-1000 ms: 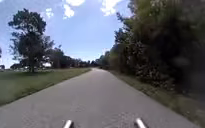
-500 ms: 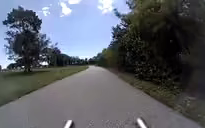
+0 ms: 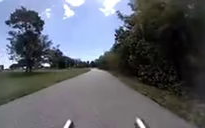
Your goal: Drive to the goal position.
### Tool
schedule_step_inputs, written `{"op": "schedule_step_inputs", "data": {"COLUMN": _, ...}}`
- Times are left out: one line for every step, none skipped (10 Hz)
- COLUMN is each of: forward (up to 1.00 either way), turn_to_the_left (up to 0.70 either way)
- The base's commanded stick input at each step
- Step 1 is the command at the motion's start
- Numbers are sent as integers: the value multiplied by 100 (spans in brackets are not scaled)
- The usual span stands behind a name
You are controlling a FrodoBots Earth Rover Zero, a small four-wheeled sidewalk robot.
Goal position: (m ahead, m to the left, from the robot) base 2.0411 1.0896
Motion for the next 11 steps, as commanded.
{"op": "schedule_step_inputs", "data": {"forward": 50, "turn_to_the_left": 25}}
{"op": "schedule_step_inputs", "data": {"forward": 50, "turn_to_the_left": 25}}
{"op": "schedule_step_inputs", "data": {"forward": 50, "turn_to_the_left": 25}}
{"op": "schedule_step_inputs", "data": {"forward": 50, "turn_to_the_left": 25}}
{"op": "schedule_step_inputs", "data": {"forward": 50, "turn_to_the_left": 25}}
{"op": "schedule_step_inputs", "data": {"forward": 50, "turn_to_the_left": 25}}
{"op": "schedule_step_inputs", "data": {"forward": 50, "turn_to_the_left": 16}}
{"op": "schedule_step_inputs", "data": {"forward": 50, "turn_to_the_left": 5}}
{"op": "schedule_step_inputs", "data": {"forward": 50, "turn_to_the_left": 0}}
{"op": "schedule_step_inputs", "data": {"forward": 50, "turn_to_the_left": 0}}
{"op": "schedule_step_inputs", "data": {"forward": 50, "turn_to_the_left": 0}}
